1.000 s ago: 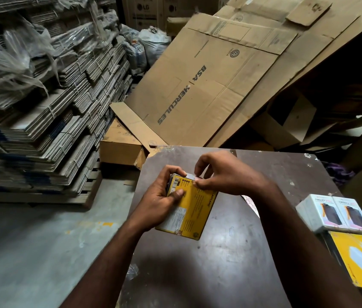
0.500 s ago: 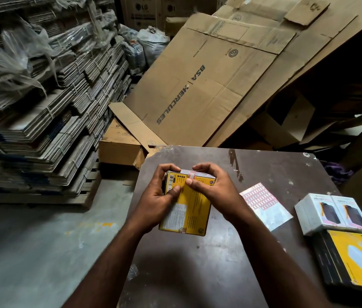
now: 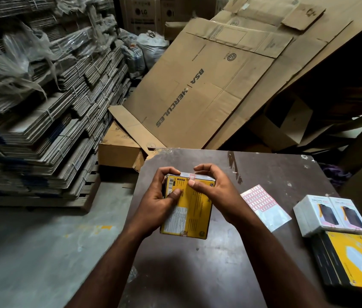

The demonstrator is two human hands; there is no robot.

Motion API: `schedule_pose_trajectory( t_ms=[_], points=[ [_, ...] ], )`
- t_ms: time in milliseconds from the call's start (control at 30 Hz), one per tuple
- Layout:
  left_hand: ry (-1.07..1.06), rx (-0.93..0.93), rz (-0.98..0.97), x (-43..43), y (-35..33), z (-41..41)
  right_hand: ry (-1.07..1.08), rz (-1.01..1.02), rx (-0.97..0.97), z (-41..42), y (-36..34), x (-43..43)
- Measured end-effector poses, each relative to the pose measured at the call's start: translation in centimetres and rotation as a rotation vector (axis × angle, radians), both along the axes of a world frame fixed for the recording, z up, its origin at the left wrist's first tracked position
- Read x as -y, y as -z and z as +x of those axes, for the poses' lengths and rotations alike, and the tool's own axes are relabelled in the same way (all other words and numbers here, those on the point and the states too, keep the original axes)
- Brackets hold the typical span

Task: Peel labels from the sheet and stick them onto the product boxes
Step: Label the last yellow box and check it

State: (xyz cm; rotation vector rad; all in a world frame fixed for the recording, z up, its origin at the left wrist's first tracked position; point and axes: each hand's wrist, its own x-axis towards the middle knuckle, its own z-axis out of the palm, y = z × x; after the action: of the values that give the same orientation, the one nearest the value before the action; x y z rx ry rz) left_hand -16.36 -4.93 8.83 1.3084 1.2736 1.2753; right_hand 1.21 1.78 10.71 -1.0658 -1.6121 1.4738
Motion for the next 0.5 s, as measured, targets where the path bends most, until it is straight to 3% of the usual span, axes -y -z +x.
schedule_pose_trajectory(
  t_ms=[100,300,500],
  points=[
    [-0.008,0.001,-0.018,0.3,0.1,-0.1,-0.067,-0.049,-0.008,0.4,0.0,0.0],
    [-0.036,-0.101,0.011,0.1,0.0,0.4,0.063,-0.048,0.001,-0.6,0.2,0.6],
    [-0.146,-0.036,-0.082,0.1,-0.4,0.9,-0.077,-0.076,-0.052,-0.2,0.4,1.3]
  ],
)
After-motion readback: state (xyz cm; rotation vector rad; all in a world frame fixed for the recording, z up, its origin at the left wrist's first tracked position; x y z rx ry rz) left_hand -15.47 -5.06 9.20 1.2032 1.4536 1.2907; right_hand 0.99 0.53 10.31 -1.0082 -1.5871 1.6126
